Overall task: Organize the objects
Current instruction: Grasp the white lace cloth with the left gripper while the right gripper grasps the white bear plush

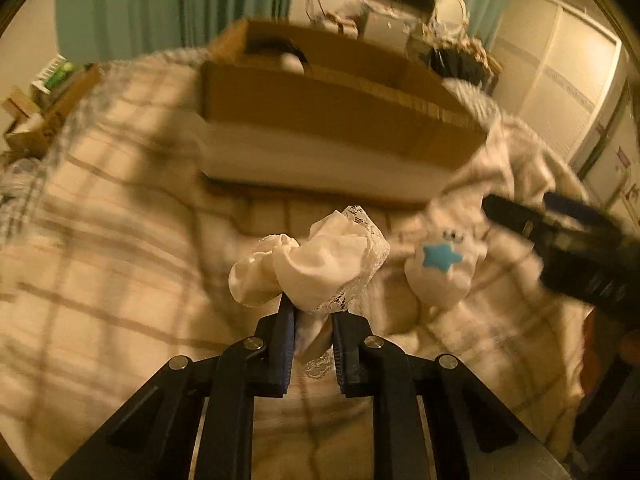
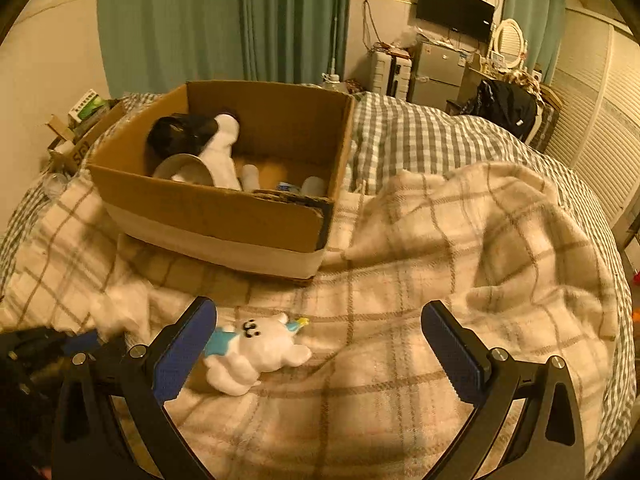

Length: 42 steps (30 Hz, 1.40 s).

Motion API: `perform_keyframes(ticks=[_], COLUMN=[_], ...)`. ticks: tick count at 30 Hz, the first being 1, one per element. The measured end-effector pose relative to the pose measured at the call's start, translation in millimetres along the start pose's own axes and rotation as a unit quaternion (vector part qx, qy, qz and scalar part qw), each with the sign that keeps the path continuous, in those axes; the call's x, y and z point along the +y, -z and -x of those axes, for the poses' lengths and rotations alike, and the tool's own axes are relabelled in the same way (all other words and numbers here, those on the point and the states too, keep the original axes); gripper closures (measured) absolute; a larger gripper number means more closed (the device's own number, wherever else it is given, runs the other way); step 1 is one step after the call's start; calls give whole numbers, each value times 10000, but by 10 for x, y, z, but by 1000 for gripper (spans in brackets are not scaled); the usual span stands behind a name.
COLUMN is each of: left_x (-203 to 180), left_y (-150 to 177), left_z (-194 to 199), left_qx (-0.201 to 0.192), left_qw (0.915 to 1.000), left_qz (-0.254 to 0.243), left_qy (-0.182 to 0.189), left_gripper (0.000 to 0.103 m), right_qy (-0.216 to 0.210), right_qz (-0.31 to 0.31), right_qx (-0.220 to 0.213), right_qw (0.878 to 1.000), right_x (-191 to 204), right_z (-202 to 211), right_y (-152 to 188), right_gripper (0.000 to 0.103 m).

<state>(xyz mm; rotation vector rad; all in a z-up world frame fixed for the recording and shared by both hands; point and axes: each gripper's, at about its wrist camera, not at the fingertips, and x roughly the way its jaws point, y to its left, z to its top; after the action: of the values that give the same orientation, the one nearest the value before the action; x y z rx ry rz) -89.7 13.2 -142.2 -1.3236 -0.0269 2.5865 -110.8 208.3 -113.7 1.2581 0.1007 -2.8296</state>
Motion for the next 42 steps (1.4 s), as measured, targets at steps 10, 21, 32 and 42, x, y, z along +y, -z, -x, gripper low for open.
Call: perform_keyframes(ticks=[10, 21, 32, 42], left_x=[305, 305, 254, 37], left_y=[-81, -66, -80, -346], left_z=[211, 67, 340, 864], left_qx=[-156, 36, -98, -534], left_qw=[9981, 9976, 9986, 9965], left_qz=[134, 55, 85, -315], left_qy=[-588, -692, -508, -568], left_gripper=[87, 87, 87, 87], right_qy=[-472, -415, -520, -446], right_qz=[354, 409, 452, 466], right_qx=[581, 931, 309, -466], right_qw=[9966, 9940, 9971, 9968], right_x=[349, 411, 329, 207], right_z=[-261, -545, 33, 764], right_y=[147, 279, 146, -302], right_gripper=[0, 25, 27, 27])
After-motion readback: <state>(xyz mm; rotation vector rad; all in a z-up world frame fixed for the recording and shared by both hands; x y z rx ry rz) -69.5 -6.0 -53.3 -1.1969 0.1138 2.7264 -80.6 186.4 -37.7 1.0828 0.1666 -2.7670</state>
